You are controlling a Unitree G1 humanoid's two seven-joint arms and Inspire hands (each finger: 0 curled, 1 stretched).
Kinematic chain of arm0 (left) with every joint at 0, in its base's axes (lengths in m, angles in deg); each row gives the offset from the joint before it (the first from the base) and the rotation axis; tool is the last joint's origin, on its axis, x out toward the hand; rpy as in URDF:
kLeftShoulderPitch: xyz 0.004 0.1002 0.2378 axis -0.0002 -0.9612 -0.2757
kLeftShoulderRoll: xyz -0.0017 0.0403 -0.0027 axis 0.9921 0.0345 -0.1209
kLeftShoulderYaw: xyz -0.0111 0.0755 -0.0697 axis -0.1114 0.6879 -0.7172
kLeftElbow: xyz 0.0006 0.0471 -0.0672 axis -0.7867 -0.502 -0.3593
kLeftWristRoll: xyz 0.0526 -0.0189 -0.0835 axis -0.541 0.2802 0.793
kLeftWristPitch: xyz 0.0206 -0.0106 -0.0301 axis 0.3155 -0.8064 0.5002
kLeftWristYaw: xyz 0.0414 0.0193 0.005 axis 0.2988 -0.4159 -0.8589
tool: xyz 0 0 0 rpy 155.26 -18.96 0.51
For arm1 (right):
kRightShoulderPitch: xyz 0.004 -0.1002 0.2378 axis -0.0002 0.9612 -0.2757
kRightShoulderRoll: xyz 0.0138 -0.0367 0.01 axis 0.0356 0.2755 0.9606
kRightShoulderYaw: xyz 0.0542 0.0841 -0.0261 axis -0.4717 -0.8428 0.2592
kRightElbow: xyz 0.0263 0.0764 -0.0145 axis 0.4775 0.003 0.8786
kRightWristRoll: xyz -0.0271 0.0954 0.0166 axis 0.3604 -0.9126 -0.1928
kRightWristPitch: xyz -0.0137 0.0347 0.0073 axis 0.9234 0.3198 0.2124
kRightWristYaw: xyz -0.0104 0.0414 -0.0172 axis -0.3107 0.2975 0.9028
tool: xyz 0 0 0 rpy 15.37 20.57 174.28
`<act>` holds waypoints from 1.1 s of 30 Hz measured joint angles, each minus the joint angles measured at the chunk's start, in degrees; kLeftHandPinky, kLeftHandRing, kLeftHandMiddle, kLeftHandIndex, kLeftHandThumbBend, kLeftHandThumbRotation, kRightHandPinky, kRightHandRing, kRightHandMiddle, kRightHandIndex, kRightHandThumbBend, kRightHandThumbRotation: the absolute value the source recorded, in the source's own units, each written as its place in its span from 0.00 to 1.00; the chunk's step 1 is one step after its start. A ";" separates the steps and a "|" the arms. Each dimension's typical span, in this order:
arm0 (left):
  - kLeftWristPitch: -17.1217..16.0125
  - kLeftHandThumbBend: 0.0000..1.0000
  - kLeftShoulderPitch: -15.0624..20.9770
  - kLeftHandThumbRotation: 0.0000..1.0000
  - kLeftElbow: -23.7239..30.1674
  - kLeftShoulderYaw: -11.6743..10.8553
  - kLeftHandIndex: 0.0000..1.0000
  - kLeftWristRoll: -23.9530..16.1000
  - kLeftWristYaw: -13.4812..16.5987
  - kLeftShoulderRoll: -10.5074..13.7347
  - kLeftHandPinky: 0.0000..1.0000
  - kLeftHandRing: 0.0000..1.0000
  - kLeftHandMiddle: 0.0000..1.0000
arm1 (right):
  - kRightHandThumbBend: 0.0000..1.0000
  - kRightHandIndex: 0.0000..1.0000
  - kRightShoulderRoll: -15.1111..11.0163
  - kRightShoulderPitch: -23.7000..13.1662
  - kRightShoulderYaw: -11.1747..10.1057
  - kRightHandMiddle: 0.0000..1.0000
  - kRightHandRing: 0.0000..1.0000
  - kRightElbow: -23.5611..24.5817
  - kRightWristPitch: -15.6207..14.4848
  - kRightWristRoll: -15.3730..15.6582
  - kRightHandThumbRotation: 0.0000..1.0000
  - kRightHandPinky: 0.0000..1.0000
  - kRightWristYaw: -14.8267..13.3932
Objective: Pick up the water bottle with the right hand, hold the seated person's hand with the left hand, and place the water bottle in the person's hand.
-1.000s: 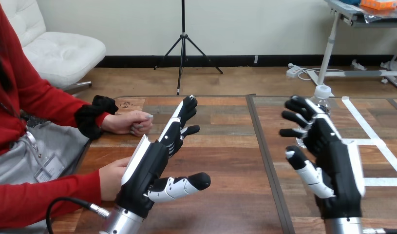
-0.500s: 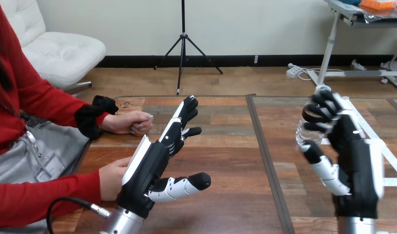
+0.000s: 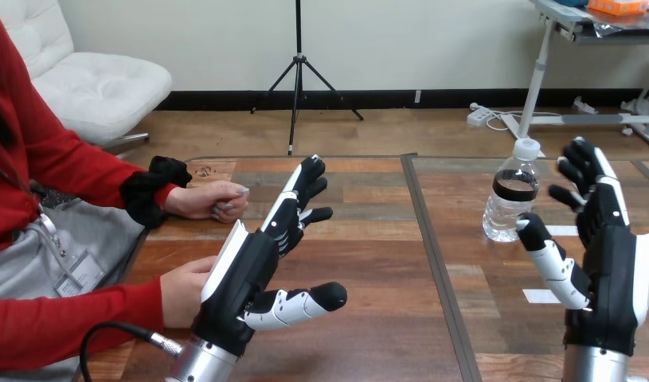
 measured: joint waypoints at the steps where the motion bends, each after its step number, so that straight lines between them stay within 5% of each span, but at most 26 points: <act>1: 0.00 1.00 0.00 0.68 0.00 0.00 1.00 -0.01 -0.06 -0.04 0.85 0.96 1.00 | 1.00 0.90 -0.25 -0.22 0.00 0.91 0.90 -0.46 0.00 0.19 0.69 0.82 -0.36; 19: -0.01 1.00 0.00 0.68 0.00 -0.10 1.00 -0.49 0.74 -0.30 0.86 0.96 1.00 | 1.00 0.93 -3.40 -5.23 0.28 0.93 0.92 -7.67 -1.71 -0.40 0.62 0.85 -1.60; 33: -0.07 1.00 -0.01 0.68 0.01 -0.11 0.99 -0.49 1.01 -0.32 0.86 0.95 1.00 | 1.00 0.97 -4.07 -9.74 0.23 0.94 0.95 -14.63 -4.95 -7.37 0.54 0.88 4.43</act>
